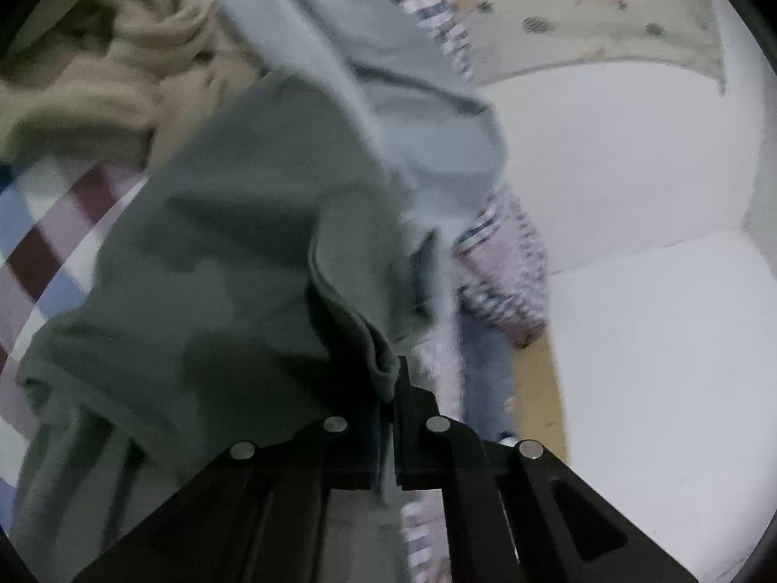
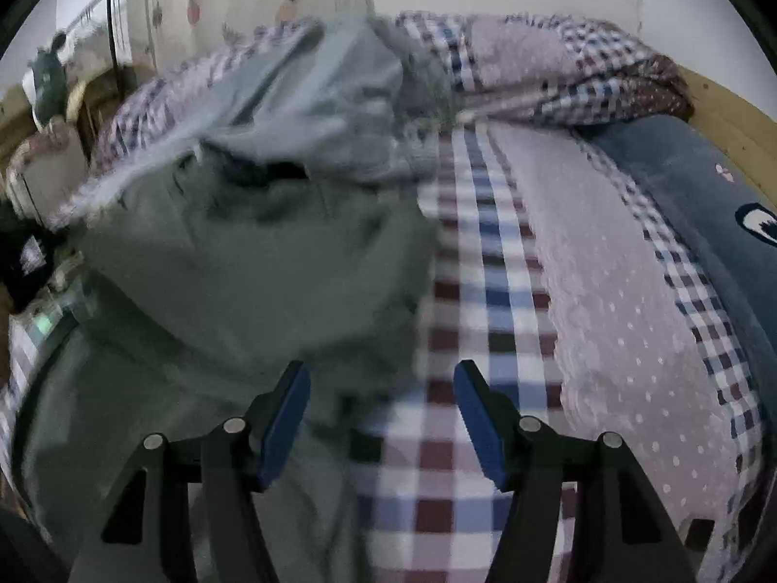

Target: Fold clothes

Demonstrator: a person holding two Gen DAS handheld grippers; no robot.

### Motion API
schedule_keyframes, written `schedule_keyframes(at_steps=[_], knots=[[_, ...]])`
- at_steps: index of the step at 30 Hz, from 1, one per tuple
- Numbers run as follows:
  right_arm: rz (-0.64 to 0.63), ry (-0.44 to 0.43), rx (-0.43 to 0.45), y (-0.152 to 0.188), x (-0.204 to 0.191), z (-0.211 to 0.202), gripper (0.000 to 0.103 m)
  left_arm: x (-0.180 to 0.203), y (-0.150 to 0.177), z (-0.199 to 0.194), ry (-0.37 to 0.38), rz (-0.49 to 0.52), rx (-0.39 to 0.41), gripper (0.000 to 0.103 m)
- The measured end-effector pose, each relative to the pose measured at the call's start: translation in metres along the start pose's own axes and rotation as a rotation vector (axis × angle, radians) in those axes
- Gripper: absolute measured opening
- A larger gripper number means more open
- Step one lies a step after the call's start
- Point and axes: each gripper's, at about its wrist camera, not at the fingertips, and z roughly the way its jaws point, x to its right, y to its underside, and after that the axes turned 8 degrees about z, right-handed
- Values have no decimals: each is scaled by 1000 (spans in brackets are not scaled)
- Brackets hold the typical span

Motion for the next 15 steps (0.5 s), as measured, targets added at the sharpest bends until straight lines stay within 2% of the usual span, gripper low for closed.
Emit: schedule_keyframes(at_steps=[2,5,8,11,15], knots=[[-47,24,-49,10,-1,15,65,9,-7,-8,50,-2,57,2],[-96,34,-85,19,-5,32,65,14,-17,-24,78,-2,121,2],[-116,48,-96,20,-7,45,65,9,-25,-37,71,-29,173,2],[-90,31,-71,14,-7,53,65,-2,-32,-47,57,-55,210,2],[-113,60,-66,11,-13,66,64,-11,-34,-51,31,-65,224,2]])
